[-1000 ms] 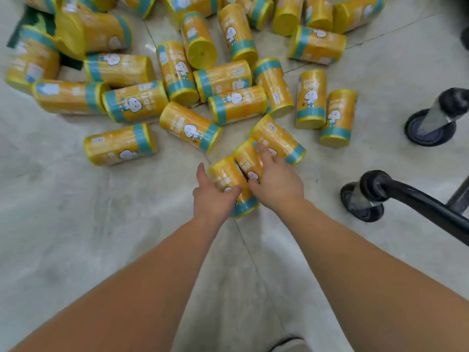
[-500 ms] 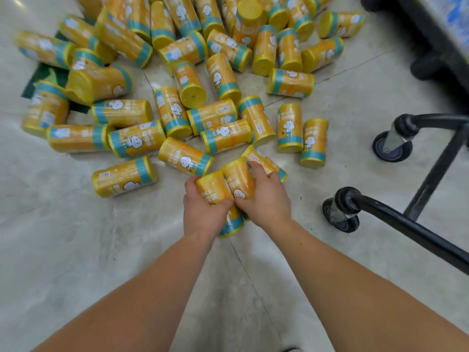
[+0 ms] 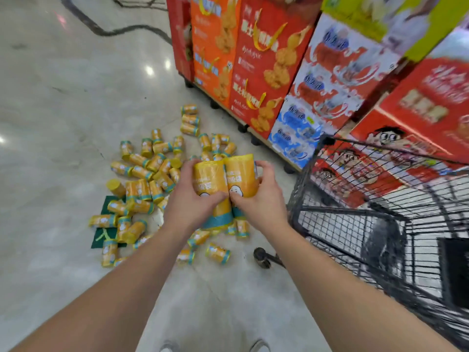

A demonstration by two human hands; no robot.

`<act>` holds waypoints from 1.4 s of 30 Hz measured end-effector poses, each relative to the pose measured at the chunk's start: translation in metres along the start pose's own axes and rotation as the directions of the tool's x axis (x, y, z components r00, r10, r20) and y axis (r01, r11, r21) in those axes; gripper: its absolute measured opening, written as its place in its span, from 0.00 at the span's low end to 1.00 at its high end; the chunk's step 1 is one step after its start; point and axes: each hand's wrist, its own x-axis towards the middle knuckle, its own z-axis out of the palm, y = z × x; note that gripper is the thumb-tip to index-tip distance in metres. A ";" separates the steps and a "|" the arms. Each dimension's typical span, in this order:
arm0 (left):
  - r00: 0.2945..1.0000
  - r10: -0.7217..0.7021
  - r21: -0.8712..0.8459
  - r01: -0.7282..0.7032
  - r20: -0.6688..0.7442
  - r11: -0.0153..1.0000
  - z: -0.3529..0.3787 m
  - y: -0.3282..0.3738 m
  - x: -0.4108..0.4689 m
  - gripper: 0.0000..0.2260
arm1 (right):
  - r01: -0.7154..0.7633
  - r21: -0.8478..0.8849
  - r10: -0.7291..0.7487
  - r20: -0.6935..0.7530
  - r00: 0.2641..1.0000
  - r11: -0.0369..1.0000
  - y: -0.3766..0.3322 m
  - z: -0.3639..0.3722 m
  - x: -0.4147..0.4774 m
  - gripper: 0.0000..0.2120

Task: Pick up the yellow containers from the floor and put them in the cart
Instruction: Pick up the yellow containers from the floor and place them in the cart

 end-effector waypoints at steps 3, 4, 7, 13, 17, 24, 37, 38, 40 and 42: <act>0.985 0.142 0.063 -0.148 0.101 0.987 0.008 0.106 -0.006 0.37 | -0.013 0.045 0.019 -0.120 0.993 0.999 -0.037 -0.093 0.005 0.37; 0.975 0.177 0.077 -0.189 0.137 0.979 0.017 0.136 -0.009 0.37 | -0.022 0.053 0.030 -0.160 0.987 0.998 -0.041 -0.123 0.007 0.38; 0.934 0.259 0.095 -0.289 0.248 0.953 0.066 0.201 -0.018 0.36 | -0.083 0.090 0.102 -0.238 0.966 0.992 -0.027 -0.202 0.012 0.42; 0.850 0.228 0.120 -0.319 0.474 0.940 0.230 0.250 -0.050 0.36 | -0.285 0.029 0.281 -0.270 0.921 0.958 0.094 -0.323 0.017 0.45; 0.800 0.112 0.217 -0.290 0.589 0.932 0.371 0.228 -0.070 0.35 | -0.486 -0.013 0.476 -0.173 0.862 0.874 0.223 -0.382 0.022 0.42; 0.702 -0.196 0.435 -0.177 0.684 0.883 0.523 0.131 -0.086 0.39 | -0.618 -0.344 0.675 0.068 0.735 0.707 0.397 -0.382 0.017 0.42; 0.515 -0.428 0.592 -0.206 0.743 0.780 0.615 -0.029 -0.082 0.38 | -0.706 -0.417 0.818 0.231 0.527 0.572 0.551 -0.285 -0.001 0.40; 0.510 -0.425 0.584 -0.203 0.748 0.786 0.618 -0.036 -0.085 0.38 | -0.720 -0.408 0.826 0.214 0.522 0.561 0.556 -0.279 -0.005 0.37; 0.516 -0.405 0.574 -0.222 0.755 0.788 0.622 -0.048 -0.089 0.35 | -0.721 -0.420 0.829 0.173 0.532 0.550 0.560 -0.273 -0.010 0.33; 0.520 -0.394 0.573 -0.243 0.758 0.782 0.625 -0.054 -0.090 0.32 | -0.720 -0.451 0.839 0.142 0.525 0.527 0.562 -0.273 -0.011 0.30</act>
